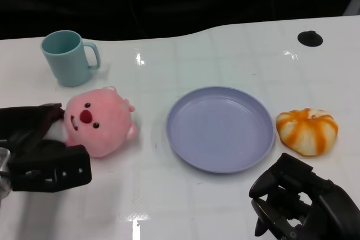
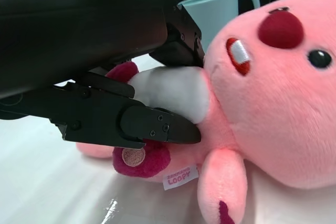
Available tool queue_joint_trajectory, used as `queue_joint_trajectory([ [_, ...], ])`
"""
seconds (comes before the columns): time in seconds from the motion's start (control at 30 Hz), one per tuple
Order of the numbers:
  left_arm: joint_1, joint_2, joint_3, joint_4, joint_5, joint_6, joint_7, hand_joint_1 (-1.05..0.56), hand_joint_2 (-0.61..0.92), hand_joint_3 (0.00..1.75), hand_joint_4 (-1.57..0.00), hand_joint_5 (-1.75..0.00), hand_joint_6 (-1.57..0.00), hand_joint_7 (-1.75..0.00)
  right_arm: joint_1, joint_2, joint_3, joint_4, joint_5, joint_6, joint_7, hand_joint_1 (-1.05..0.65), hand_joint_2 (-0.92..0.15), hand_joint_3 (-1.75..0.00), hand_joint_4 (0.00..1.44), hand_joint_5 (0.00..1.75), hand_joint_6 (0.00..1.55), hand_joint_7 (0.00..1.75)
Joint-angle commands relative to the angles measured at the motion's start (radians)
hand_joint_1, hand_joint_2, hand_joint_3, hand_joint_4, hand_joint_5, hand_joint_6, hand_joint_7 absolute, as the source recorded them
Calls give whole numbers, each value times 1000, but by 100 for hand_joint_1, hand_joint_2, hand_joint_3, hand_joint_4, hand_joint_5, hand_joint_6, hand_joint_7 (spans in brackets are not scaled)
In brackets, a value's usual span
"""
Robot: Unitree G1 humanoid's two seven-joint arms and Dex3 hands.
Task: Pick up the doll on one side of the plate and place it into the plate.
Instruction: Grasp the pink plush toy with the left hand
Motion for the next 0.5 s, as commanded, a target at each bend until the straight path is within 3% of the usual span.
queue_joint_trajectory([
  [0.03,34,-17,26,-26,-41,-19,6,-13,87,38,-83,-175,-63,-174,-2,-4,-2,-3,6,-8,-1,-36,-90,-53,62,169,50,157],
  [0.1,38,-23,47,-56,-65,-16,7,-14,70,74,-86,-175,-67,-174,-4,-3,-1,0,2,-10,-2,-36,-90,-53,62,169,50,157],
  [0.13,40,-23,51,-64,-70,-14,7,-14,67,81,-87,-175,-68,-175,-4,-3,0,0,2,-9,-3,-36,-90,-53,62,169,50,157],
  [0.33,63,-23,116,-210,-139,39,-84,-13,54,107,-91,-175,-73,-175,-4,1,11,-2,-12,-8,-12,-36,-90,-54,63,169,51,157],
  [0.5,83,-18,119,-342,-118,57,-111,-12,50,109,-91,-175,-72,-175,-5,3,10,4,-3,-10,-12,-36,-90,-53,62,169,51,157],
])
